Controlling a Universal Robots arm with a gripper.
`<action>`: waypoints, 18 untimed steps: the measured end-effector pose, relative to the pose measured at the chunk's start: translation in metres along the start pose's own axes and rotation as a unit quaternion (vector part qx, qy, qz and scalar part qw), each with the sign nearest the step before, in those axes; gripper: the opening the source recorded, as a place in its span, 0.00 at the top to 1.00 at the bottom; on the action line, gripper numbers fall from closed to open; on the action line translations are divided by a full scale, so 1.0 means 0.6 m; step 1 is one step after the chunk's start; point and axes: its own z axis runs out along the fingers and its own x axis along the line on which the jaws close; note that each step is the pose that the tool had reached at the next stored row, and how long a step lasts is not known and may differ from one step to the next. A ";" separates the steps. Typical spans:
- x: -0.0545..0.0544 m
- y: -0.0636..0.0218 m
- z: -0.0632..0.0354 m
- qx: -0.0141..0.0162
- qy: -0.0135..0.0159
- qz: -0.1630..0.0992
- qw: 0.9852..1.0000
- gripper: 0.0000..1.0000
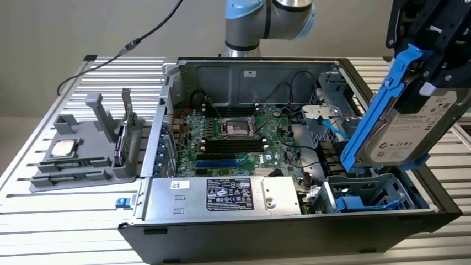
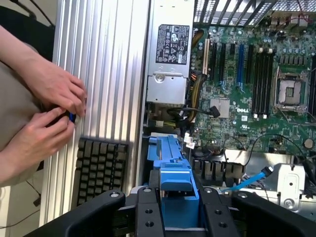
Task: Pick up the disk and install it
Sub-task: 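Pick up the disk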
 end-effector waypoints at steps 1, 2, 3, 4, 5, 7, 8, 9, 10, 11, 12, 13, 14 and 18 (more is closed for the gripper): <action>0.001 -0.001 0.003 0.000 0.000 0.000 1.000 0.67; 0.001 -0.002 0.006 0.000 0.000 0.000 1.000 0.67; 0.002 -0.003 0.009 0.001 0.000 0.001 1.000 0.67; 0.002 -0.004 0.012 0.001 0.000 0.001 1.000 0.67; 0.003 -0.005 0.015 0.001 0.000 0.001 1.000 0.67; 0.003 -0.007 0.021 0.001 -0.001 0.001 1.000 0.67; 0.003 -0.008 0.024 0.001 -0.001 0.001 1.000 0.67; 0.003 -0.009 0.027 0.001 -0.001 0.001 1.000 0.67; 0.002 -0.010 0.030 0.001 -0.001 0.002 1.000 0.67; 0.002 -0.010 0.033 0.001 -0.001 0.002 1.000 0.67; 0.002 -0.011 0.036 0.001 -0.001 0.002 1.000 0.67; 0.002 -0.012 0.038 0.001 -0.001 0.002 1.000 0.67; 0.002 -0.013 0.041 0.001 -0.001 0.002 1.000 0.67; 0.001 -0.016 0.053 0.001 -0.002 0.003 1.000 0.67</action>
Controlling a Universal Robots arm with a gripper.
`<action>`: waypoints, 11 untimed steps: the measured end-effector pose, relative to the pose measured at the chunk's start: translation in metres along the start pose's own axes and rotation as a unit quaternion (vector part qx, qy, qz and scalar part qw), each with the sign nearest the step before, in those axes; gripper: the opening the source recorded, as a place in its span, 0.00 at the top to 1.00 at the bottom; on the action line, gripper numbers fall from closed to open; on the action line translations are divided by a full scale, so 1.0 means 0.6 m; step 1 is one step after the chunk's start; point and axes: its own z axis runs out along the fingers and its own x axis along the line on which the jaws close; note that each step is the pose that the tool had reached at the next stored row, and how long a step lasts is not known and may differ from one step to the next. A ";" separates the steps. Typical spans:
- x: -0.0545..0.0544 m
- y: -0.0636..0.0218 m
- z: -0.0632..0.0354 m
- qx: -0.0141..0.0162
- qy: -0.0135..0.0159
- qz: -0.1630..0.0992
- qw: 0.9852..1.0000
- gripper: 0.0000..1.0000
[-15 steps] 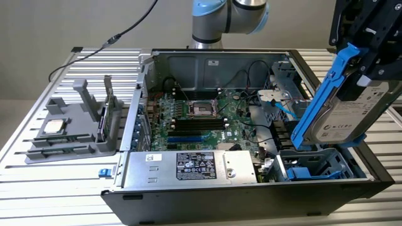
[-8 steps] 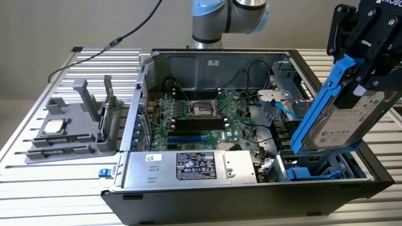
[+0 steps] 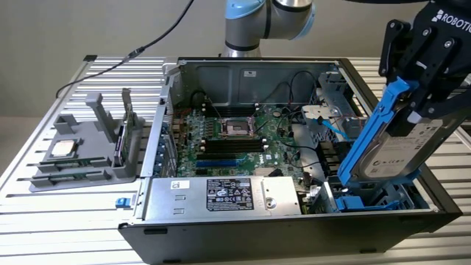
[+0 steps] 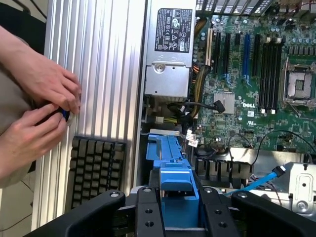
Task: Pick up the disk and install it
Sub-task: 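Pick up the disk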
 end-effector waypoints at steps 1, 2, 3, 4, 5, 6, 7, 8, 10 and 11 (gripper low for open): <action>0.000 -0.001 0.003 0.000 0.000 0.001 1.000 0.67; 0.000 -0.002 0.006 0.000 -0.001 0.001 1.000 0.67; 0.000 -0.004 0.008 0.000 -0.002 0.002 1.000 0.67; -0.001 -0.005 0.010 0.000 -0.003 0.002 1.000 0.67; -0.001 -0.005 0.011 0.000 -0.004 0.003 1.000 0.67; -0.001 -0.005 0.012 0.000 -0.004 0.003 1.000 0.67; -0.001 -0.005 0.012 0.000 -0.005 0.004 1.000 0.67; -0.001 -0.005 0.013 0.000 -0.005 0.004 1.000 0.67; -0.001 -0.006 0.015 0.000 -0.005 0.004 1.000 0.67; -0.001 -0.006 0.016 0.000 -0.005 0.005 1.000 0.67</action>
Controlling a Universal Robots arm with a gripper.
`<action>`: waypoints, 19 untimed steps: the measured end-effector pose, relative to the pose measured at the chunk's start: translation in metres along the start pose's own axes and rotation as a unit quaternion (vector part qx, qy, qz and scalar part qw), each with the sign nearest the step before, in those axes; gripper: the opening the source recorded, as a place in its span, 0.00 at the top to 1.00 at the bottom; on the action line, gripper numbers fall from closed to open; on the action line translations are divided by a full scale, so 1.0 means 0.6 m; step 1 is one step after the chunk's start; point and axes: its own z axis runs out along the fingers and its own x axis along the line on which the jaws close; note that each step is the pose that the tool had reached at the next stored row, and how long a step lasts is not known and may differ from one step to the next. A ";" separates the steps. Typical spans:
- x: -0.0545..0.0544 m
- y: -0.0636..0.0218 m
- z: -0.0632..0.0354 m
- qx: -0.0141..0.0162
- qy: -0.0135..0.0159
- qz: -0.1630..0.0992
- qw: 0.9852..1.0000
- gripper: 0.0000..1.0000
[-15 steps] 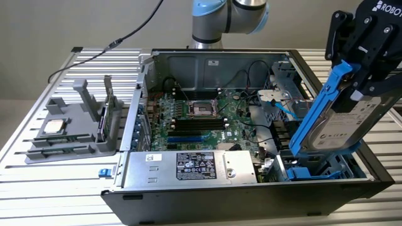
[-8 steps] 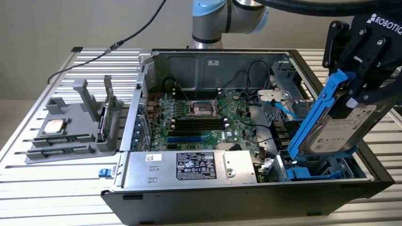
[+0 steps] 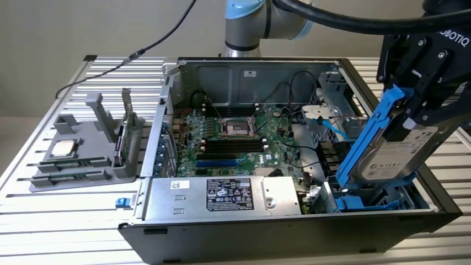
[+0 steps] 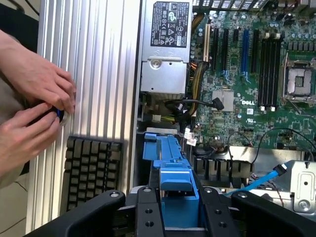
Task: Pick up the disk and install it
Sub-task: 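Pick up the disk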
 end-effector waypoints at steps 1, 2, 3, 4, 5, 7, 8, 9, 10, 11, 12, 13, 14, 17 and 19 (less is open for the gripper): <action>0.000 0.000 0.001 0.000 0.000 0.000 1.000 0.67; 0.000 0.000 0.003 0.000 0.000 0.001 1.000 0.67; 0.000 0.000 0.005 0.000 0.000 0.002 1.000 0.67; 0.000 -0.001 0.007 0.000 0.000 0.003 1.000 0.67; -0.001 -0.001 0.009 0.000 0.000 0.003 1.000 0.67; -0.001 -0.001 0.011 -0.001 0.000 0.004 1.000 0.67; -0.001 -0.001 0.013 -0.001 0.000 0.005 1.000 0.67; -0.001 -0.001 0.014 -0.001 -0.001 0.005 1.000 0.67; -0.001 -0.001 0.015 -0.001 -0.001 0.006 1.000 0.67; -0.001 -0.001 0.017 -0.001 -0.001 0.006 1.000 0.67; -0.001 -0.002 0.018 -0.001 -0.001 0.007 1.000 0.67; -0.001 -0.002 0.019 -0.002 -0.001 0.007 1.000 0.67; -0.001 -0.002 0.020 -0.002 -0.001 0.008 1.000 0.67; -0.001 -0.002 0.023 -0.003 -0.001 0.009 1.000 0.67; -0.002 -0.002 0.024 -0.003 -0.001 0.010 1.000 0.67</action>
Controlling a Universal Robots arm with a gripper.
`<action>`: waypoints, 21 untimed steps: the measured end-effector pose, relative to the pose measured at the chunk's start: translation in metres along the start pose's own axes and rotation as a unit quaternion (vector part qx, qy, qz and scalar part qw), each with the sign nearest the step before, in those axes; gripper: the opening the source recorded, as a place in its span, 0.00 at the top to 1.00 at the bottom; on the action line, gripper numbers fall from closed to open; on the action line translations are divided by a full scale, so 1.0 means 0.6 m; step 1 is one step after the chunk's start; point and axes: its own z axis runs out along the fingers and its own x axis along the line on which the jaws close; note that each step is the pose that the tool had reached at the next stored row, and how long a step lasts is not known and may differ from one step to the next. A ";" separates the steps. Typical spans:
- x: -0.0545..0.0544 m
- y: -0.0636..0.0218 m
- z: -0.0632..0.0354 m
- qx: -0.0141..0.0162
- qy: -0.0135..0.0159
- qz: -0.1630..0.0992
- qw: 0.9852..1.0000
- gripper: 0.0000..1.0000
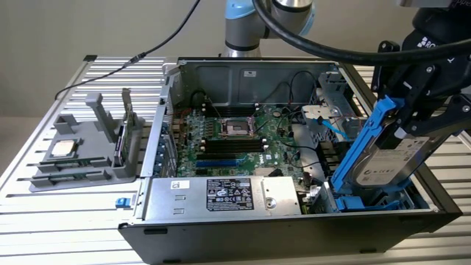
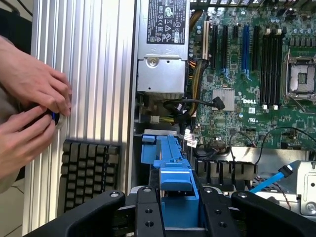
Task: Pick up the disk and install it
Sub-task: 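Pick up the disk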
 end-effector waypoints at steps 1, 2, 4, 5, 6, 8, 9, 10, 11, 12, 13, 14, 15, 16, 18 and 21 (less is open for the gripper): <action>0.000 0.000 0.000 0.000 0.000 0.001 1.000 0.67; 0.000 0.000 0.001 0.000 -0.001 0.001 1.000 0.67; 0.000 -0.001 0.001 0.000 -0.003 0.003 1.000 0.67; 0.000 -0.001 0.002 0.000 -0.004 0.004 1.000 0.67; 0.000 -0.001 0.002 0.000 -0.005 0.005 1.000 0.67; 0.000 -0.002 0.002 0.000 -0.006 0.006 1.000 0.67; 0.000 -0.003 0.002 0.000 -0.006 0.006 1.000 0.67; 0.000 -0.004 0.002 0.000 -0.006 0.006 1.000 0.67; 0.000 -0.004 0.002 0.000 -0.006 0.006 1.000 0.67; 0.000 -0.005 0.003 0.000 -0.006 0.006 1.000 0.67; 0.000 -0.005 0.003 0.000 -0.006 0.007 1.000 0.67; 0.000 -0.005 0.003 0.000 -0.006 0.007 1.000 0.67; 0.000 -0.005 0.003 0.000 -0.006 0.008 1.000 0.67; 0.000 -0.005 0.004 0.000 -0.007 0.008 1.000 0.67; 0.000 -0.005 0.005 0.000 -0.007 0.009 1.000 0.67; 0.000 -0.005 0.006 0.000 -0.007 0.009 1.000 0.67</action>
